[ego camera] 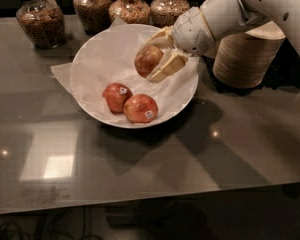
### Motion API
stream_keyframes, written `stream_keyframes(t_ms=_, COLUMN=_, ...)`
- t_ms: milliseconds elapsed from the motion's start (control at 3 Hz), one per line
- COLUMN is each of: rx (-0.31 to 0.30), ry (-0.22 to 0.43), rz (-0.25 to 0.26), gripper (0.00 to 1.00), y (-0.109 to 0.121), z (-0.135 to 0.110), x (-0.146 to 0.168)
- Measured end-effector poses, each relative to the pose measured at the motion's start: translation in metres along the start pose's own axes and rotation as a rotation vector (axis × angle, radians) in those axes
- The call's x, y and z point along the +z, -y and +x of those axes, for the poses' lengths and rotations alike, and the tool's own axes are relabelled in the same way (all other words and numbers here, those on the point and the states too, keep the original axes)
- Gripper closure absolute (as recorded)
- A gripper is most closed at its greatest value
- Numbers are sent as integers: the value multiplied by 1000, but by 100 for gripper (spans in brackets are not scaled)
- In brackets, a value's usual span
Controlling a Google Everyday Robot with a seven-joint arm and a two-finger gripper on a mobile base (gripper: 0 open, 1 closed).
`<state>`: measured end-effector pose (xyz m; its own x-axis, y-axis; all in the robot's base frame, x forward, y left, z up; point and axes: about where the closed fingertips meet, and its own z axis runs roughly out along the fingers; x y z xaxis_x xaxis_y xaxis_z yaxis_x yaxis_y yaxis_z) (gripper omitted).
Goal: Pick apple from white bowl
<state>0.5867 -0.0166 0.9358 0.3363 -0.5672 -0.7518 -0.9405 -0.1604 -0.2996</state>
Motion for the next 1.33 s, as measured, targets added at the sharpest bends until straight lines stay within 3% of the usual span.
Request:
stream_keyframes(t_ms=333, rx=-21, ry=101, rz=-8, gripper=100, y=-1, z=-22, x=-15)
stream_keyframes(t_ms=1000, rx=-71, ry=226, rz=-59, gripper=100, y=-42, z=-67, x=-31)
stream_keyframes(t_ms=1333, rx=-71, ry=226, rz=-59, gripper=100, y=-42, z=-67, x=-31)
